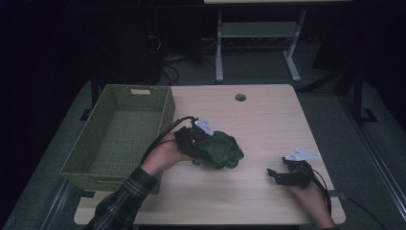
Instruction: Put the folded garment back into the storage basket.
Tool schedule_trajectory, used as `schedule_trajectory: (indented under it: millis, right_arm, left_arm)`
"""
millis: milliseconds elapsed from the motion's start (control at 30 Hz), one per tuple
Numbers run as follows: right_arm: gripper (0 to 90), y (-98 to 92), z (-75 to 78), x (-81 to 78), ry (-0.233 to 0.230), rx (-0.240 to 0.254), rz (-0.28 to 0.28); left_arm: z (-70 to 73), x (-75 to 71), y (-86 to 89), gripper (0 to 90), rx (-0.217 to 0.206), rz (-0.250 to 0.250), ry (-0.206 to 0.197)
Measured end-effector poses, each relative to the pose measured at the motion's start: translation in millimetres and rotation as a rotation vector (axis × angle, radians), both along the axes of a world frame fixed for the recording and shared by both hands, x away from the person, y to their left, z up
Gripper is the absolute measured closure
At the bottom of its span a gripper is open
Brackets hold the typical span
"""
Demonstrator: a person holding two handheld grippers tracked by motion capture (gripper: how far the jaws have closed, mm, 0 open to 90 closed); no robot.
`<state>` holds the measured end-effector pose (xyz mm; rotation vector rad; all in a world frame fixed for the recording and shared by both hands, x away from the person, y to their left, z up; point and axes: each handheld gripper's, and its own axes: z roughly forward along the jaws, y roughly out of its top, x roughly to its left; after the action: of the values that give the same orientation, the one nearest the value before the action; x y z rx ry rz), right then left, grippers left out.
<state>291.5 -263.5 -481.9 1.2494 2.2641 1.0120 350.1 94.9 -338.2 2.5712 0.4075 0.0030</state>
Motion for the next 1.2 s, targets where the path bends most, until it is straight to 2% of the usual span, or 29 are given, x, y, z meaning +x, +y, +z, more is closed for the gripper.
schedule_trajectory:
  millis: [200, 733, 1000, 1200]
  right_arm:
    - [22.0, 0.0, 0.0, 0.0, 0.000, 0.000, 0.000]
    - [22.0, 0.0, 0.0, 0.0, 0.000, 0.000, 0.000]
    - [21.5, 0.4, 0.1, 0.2, 0.002, 0.000, -0.001]
    - [18.8, 0.9, -0.2, 1.1, 0.006, -0.001, -0.006]
  left_arm:
    - [18.9, 7.2, 23.6, 78.4, -0.003, 0.046, -0.012]
    - [69.1, 19.3, 93.3, 78.3, 0.023, 0.205, -0.097]
    - [78.4, 21.4, 131.6, 78.3, 0.034, 0.298, -0.127]
    - [77.7, 21.7, 161.0, 78.2, 0.049, 0.377, -0.139]
